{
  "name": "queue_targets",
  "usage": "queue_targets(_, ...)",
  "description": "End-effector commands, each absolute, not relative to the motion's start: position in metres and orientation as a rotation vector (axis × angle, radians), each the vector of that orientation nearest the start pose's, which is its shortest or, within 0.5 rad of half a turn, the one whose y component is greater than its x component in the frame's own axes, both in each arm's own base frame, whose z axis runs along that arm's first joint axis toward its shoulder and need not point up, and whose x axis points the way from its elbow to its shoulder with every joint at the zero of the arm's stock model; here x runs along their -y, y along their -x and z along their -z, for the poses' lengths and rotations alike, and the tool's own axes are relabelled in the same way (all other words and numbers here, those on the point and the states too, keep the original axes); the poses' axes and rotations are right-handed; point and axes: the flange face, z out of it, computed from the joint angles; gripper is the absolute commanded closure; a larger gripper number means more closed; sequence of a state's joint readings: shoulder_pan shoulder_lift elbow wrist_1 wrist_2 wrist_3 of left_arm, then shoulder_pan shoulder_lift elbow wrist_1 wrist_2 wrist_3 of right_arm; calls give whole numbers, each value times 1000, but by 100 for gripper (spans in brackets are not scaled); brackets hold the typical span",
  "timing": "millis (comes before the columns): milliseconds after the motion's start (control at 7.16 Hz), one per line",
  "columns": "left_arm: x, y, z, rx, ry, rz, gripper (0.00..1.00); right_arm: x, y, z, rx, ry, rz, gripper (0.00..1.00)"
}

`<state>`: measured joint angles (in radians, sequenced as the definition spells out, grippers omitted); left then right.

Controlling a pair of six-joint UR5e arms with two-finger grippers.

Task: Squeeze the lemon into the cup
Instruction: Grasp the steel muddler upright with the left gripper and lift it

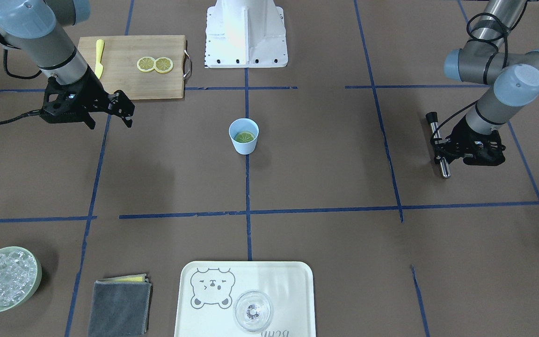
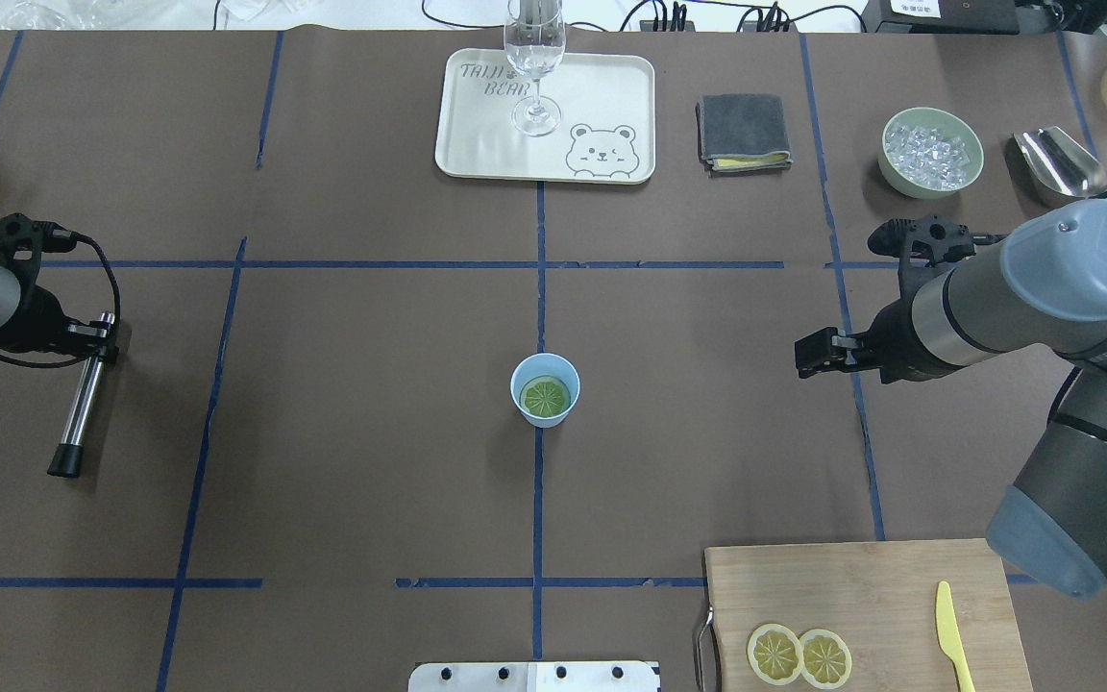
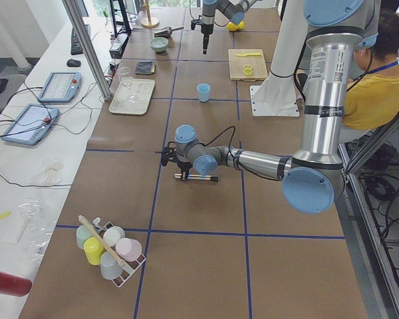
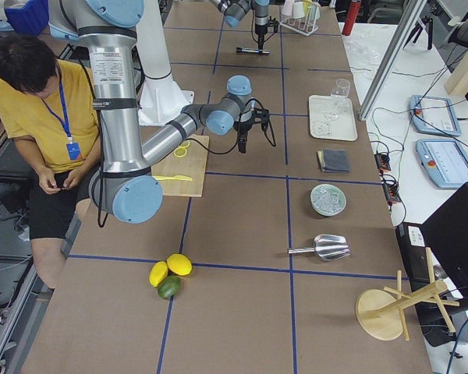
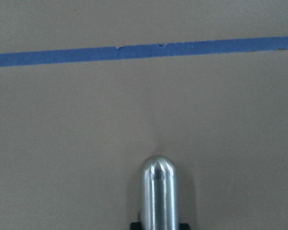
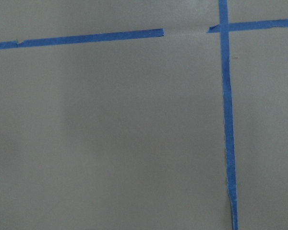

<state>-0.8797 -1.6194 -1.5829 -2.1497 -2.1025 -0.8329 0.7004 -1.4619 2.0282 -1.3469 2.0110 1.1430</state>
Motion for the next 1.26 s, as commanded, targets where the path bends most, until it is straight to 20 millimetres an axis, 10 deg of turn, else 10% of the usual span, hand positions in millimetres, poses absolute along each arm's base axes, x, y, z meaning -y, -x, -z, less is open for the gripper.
queue_targets(0, 469, -284, -573, -800, -95, -40, 100, 401, 328, -365, 886, -59, -84, 0)
queue_targets(419, 453, -258, -497, -873, -213, -42, 100, 406, 317, -360, 919, -29, -90, 0)
queue_targets(1117, 425, -248, -270, -1096, -635, 124, 100, 410, 310, -365, 912, -30, -103, 0)
